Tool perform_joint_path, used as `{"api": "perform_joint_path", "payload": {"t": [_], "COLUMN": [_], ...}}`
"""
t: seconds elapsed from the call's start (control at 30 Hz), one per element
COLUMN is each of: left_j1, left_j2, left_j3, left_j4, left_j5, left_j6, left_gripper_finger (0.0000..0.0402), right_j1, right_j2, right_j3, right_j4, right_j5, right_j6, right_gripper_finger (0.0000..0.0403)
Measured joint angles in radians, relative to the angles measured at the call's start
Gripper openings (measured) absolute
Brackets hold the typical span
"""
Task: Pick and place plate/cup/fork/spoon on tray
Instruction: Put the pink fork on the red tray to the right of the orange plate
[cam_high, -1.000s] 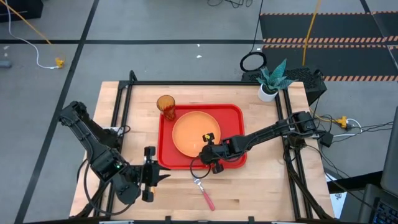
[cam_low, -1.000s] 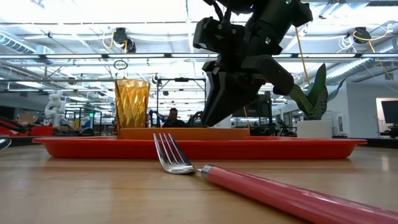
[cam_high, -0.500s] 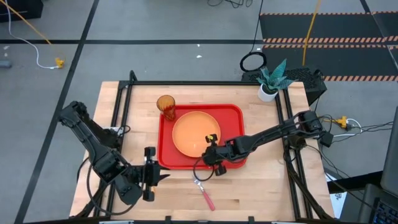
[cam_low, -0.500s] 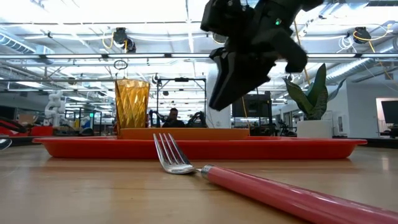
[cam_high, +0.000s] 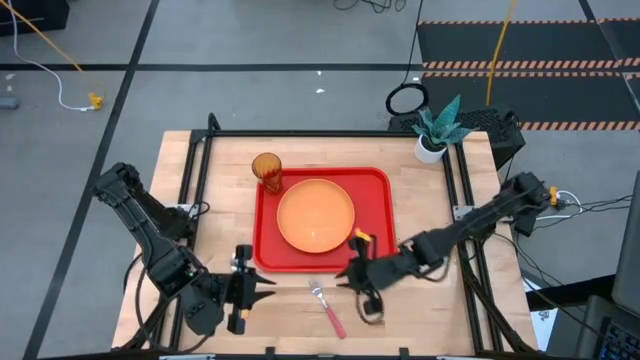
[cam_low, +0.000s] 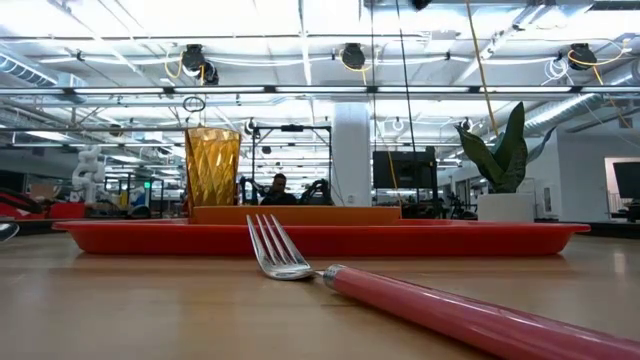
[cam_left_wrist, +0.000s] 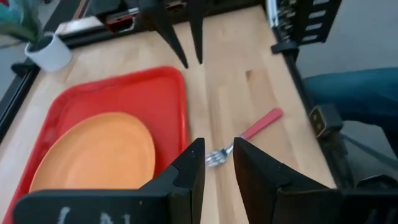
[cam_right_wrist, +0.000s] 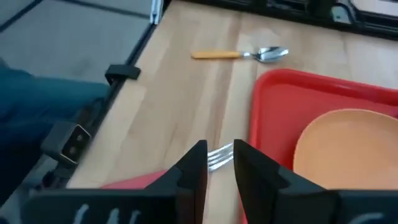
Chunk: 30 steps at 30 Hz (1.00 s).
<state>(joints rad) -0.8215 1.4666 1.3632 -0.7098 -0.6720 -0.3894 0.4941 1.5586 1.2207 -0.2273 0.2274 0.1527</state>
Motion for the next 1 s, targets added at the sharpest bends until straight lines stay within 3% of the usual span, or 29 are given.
{"api": "perform_joint_path", "payload": {"t": [0.27,0.53,0.73,1.0], "left_j1": [-0.003,-0.006,-0.006,-0.006], "left_j2": [0.000,0.000,0.000,0.000], "left_j3": [0.000,0.000,0.000,0.000], "left_j4": [0.033,0.022,0.019,0.017], "left_j5": [0.026,0.078,0.096,0.096], "left_j6": [-0.014,-0.064,-0.061,-0.064], "left_gripper_finger": [0.0088,0.0088,0.0088,0.0088], "right_j1": [0.126,0.171,0.174,0.178], "right_j2": [-0.031,0.000,0.077,0.207], "right_j3": [-0.023,-0.025,-0.025,-0.025], "right_j4": [-0.026,-0.108,-0.126,-0.003], "right_j5": [0.251,0.399,0.402,0.387], "right_j6": [0.157,0.275,0.322,0.337], "right_gripper_finger": [0.0071,0.0070,0.0070,0.0070]}}
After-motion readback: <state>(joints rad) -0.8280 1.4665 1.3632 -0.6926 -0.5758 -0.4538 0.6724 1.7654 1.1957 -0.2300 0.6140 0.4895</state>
